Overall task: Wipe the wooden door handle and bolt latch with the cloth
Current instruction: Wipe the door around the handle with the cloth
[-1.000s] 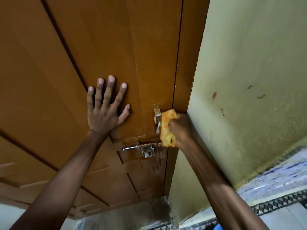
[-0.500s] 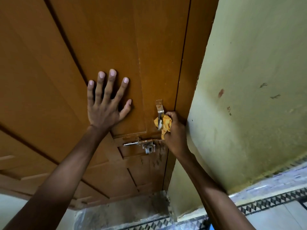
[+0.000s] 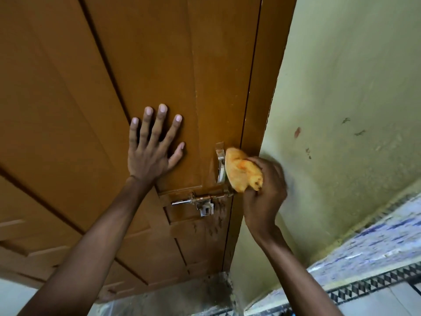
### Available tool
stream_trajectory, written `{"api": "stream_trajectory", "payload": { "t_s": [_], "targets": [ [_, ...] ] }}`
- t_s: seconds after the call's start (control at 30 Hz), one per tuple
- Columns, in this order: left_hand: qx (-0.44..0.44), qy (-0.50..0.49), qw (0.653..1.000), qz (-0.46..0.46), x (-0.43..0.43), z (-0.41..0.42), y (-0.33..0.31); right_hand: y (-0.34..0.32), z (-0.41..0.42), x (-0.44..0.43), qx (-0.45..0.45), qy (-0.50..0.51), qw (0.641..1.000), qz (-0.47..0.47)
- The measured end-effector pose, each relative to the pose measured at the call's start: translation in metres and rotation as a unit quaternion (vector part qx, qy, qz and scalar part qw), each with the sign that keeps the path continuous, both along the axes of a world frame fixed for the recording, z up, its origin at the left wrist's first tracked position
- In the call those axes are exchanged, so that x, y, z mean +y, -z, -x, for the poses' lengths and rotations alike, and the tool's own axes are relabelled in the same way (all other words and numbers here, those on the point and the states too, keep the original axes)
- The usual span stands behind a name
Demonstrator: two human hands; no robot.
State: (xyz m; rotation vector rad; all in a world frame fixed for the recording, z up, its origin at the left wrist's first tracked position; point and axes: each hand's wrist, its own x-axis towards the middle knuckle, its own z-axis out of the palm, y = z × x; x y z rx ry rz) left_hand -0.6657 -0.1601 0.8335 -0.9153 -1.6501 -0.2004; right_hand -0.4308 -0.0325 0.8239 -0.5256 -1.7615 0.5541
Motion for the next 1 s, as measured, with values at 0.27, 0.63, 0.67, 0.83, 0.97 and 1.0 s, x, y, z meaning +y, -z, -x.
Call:
{"api": "stream_trajectory", "payload": {
  "t_s": [0.27, 0.63, 0.67, 0.83, 0.97, 1.0],
  "targets": [
    [-0.004, 0.013, 1.0, 0.005, -0.003, 0.0, -0.001, 0.049, 0.045, 0.01, -0.363, 0.042, 0.804, -0.468],
    [-0.013, 0.036, 0.999, 0.008, -0.006, 0.0, -0.003, 0.047, 0.06, -0.016, -0.552, 0.121, 0.579, -0.588],
    [-0.01, 0.037, 0.999, 0.011, -0.007, 0.002, -0.002, 0.057, 0.061, -0.017, -0.564, 0.12, 0.571, -0.584],
    [0.006, 0.031, 0.999, 0.015, -0.006, 0.003, -0.003, 0.042, 0.057, -0.001, -0.533, 0.058, 0.645, -0.545],
    [0.003, 0.042, 0.999, 0.008, -0.005, 0.003, 0.0, -0.004, 0.056, 0.011, -0.466, 0.101, 0.693, -0.541],
    [0.002, 0.046, 0.999, 0.006, -0.005, 0.003, 0.0, -0.006, 0.055, 0.01, -0.469, 0.119, 0.683, -0.546]
  ]
}}
